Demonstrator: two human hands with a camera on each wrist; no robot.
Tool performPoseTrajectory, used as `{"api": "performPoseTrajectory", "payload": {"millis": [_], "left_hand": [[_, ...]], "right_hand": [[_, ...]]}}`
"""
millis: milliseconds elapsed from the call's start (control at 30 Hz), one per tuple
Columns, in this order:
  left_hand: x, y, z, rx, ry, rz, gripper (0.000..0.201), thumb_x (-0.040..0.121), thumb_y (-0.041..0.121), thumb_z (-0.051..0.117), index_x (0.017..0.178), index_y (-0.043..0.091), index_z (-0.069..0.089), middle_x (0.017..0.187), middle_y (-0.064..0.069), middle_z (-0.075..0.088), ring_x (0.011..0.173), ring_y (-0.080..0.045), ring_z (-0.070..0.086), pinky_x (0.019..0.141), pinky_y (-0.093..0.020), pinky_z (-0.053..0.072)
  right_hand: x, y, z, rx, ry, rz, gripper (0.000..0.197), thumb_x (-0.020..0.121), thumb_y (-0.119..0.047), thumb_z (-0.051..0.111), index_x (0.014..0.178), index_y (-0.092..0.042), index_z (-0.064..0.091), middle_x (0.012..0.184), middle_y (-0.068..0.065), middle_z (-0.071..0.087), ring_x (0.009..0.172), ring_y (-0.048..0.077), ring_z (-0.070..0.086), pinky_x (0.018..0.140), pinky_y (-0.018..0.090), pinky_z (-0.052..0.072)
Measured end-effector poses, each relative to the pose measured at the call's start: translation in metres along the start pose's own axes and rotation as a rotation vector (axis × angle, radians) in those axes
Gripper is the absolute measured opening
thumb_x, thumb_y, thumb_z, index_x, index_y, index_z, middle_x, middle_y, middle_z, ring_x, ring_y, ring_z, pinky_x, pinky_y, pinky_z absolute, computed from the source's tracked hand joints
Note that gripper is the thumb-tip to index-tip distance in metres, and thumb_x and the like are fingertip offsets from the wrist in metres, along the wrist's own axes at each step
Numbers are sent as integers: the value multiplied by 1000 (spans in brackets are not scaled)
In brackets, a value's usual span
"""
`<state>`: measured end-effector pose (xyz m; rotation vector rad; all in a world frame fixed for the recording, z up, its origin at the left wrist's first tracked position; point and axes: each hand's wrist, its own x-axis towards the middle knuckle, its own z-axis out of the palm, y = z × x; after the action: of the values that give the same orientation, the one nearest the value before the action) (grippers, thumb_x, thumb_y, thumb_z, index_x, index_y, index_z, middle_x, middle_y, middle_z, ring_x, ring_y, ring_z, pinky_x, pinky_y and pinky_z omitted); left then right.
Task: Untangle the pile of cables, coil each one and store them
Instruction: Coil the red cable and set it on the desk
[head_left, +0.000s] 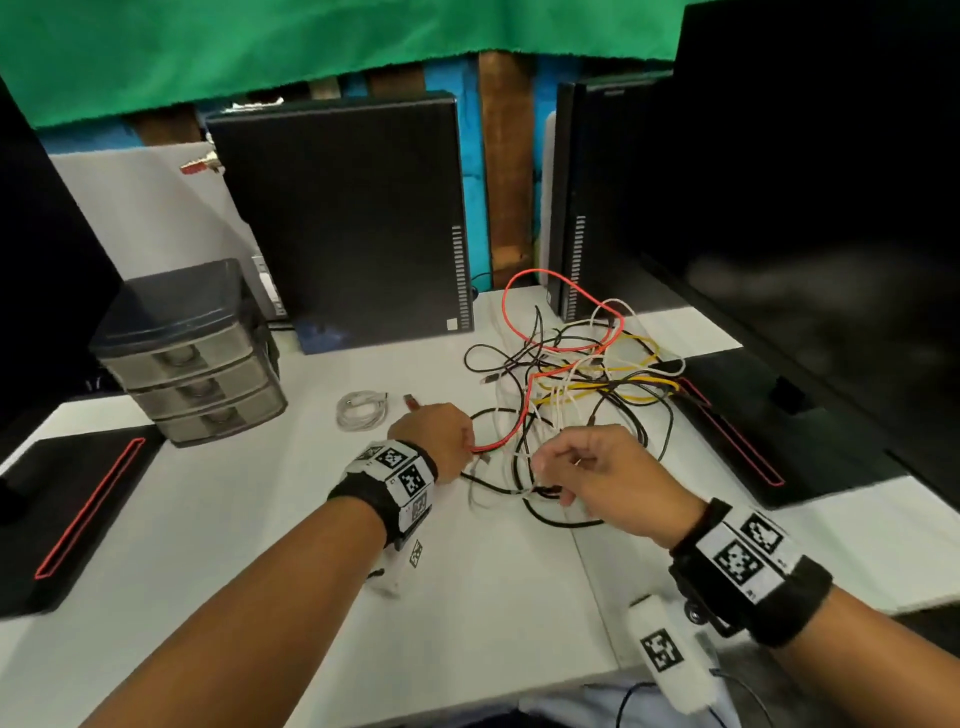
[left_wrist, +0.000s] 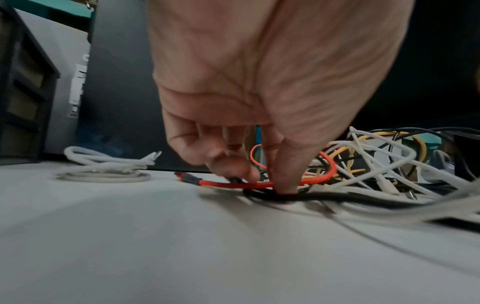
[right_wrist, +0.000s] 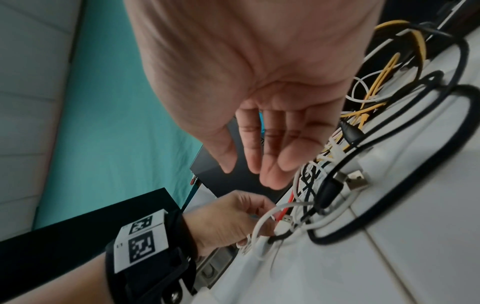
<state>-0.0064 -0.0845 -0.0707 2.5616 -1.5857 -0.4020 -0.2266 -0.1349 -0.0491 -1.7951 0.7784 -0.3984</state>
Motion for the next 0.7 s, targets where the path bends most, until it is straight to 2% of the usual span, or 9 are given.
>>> {"api": "performPoseTrajectory", "payload": {"millis": [67, 133, 267, 333, 400, 467, 533, 600, 700], "left_hand": [[2, 0, -3, -3, 61, 10, 14, 89, 24, 62, 89, 31, 74, 97, 10, 65, 89, -16, 58, 73, -26, 45], [3, -1, -11, -121, 124, 18, 12, 89, 29, 66, 84, 33, 77, 86, 13, 62, 91, -15, 61, 77, -27, 47], [-5, 2, -36, -404, 326, 109, 14, 96, 35, 64, 96, 31, 77, 102, 10, 73, 92, -12, 64, 86, -34, 55], [-15, 12, -50, -474, 460, 199, 15, 100, 33, 57, 96, 26, 71, 93, 12, 71, 87, -9, 65, 82, -34, 56], [-31, 25, -59, -566, 524, 272, 15, 102, 29, 52, 97, 23, 64, 81, 11, 67, 78, -4, 64, 74, -24, 53], [-48, 37, -64, -632, 551, 352, 14, 103, 28, 51, 98, 24, 64, 75, 13, 61, 70, -2, 60, 63, -16, 49], [-64, 43, -63, -666, 537, 416, 12, 102, 30, 54, 100, 30, 66, 77, 19, 61, 72, -3, 59, 62, -18, 49], [-78, 47, -60, -723, 483, 455, 13, 100, 32, 57, 99, 36, 70, 86, 19, 68, 80, -8, 62, 71, -26, 53], [-93, 51, -58, -833, 403, 481, 17, 99, 27, 58, 97, 33, 74, 85, 14, 72, 77, -9, 63, 72, -27, 51]], "right_hand": [[4, -2, -2, 37, 22, -21, 9, 93, -16, 68, 92, -10, 74, 91, 18, 70, 56, 4, 60, 47, 11, 42], [7, -4, -3, 48, 34, -57, 10, 94, -17, 68, 89, -14, 75, 89, 17, 70, 55, 4, 59, 48, 11, 43], [10, -5, -8, 41, 80, -114, 15, 96, -18, 66, 84, -22, 74, 88, 14, 71, 59, 9, 62, 50, 14, 46], [10, -9, -9, 47, 125, -141, 10, 95, -18, 67, 90, -22, 74, 89, 14, 71, 60, 14, 63, 50, 18, 47], [8, -14, -7, 62, 190, -195, 14, 94, -20, 68, 107, -24, 70, 88, 10, 70, 63, 20, 66, 52, 20, 47], [3, -20, -6, 48, 236, -276, 37, 94, -24, 68, 130, -26, 59, 91, -1, 72, 73, 22, 70, 58, 25, 53], [-2, -28, -7, -4, 246, -343, 53, 95, -31, 66, 144, -34, 45, 104, -9, 72, 88, 13, 71, 71, 30, 59], [-7, -34, -8, -23, 246, -404, 55, 97, -33, 63, 146, -38, 40, 118, -13, 69, 102, 9, 69, 77, 31, 60], [-7, -39, -11, -51, 287, -540, 35, 97, -23, 64, 131, -25, 57, 116, -11, 68, 108, 9, 66, 78, 29, 57]]}}
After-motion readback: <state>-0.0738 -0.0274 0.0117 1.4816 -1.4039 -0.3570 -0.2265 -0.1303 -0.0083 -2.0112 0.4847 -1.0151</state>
